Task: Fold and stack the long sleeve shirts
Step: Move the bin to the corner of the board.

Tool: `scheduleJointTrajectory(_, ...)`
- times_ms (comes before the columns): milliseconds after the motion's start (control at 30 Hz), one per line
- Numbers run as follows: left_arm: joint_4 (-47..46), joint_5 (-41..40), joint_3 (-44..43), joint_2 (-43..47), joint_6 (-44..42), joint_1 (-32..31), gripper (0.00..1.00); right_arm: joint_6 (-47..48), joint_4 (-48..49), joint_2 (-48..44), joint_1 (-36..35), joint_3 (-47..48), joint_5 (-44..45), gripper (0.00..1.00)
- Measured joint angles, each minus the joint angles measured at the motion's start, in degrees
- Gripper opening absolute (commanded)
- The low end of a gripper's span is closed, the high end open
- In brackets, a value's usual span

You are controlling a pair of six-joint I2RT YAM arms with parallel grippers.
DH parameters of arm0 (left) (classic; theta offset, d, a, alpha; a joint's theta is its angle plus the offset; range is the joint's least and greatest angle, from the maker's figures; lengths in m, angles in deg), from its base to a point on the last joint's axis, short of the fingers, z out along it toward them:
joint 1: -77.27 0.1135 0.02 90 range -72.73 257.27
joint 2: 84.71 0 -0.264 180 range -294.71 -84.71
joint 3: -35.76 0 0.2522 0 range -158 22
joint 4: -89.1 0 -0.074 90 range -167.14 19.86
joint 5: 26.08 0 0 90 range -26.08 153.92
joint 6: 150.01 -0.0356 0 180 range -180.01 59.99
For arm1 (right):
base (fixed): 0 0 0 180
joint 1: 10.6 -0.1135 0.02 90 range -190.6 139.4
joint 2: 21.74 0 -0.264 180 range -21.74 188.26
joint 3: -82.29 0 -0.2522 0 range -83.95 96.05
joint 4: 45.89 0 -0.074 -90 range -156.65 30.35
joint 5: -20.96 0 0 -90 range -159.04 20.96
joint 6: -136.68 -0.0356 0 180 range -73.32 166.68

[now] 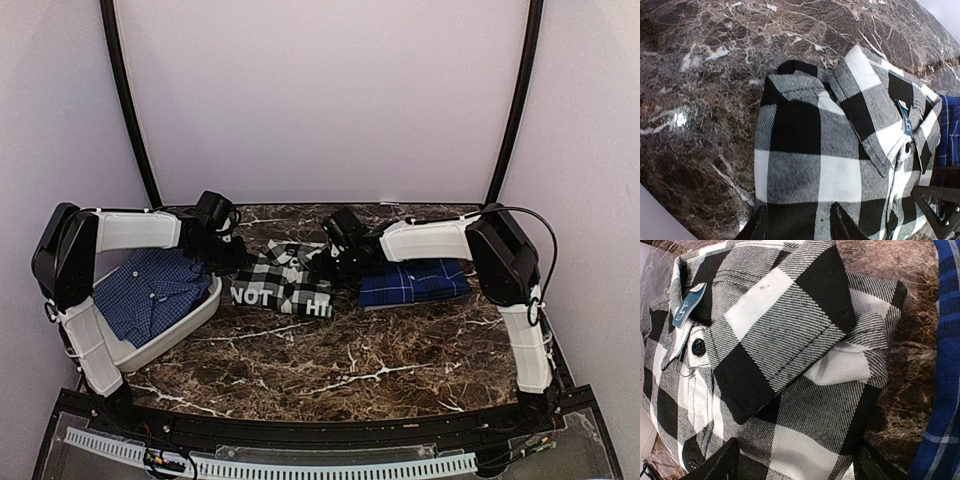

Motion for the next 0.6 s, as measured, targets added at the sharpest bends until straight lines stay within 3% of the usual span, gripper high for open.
scheduleJointTrajectory(300,-1.9,0.5,-3.5,-5.3,-1.6,2.4,0.46,0.6,-0.3,0.1,0.6,0.2,0.3,0.74)
scheduleJointTrajectory(600,3.1,0.7,-8.8,-9.9,-3.4,2.9,0.47,1.3,-1.1,1.9,0.6,2.9,0.5,0.73)
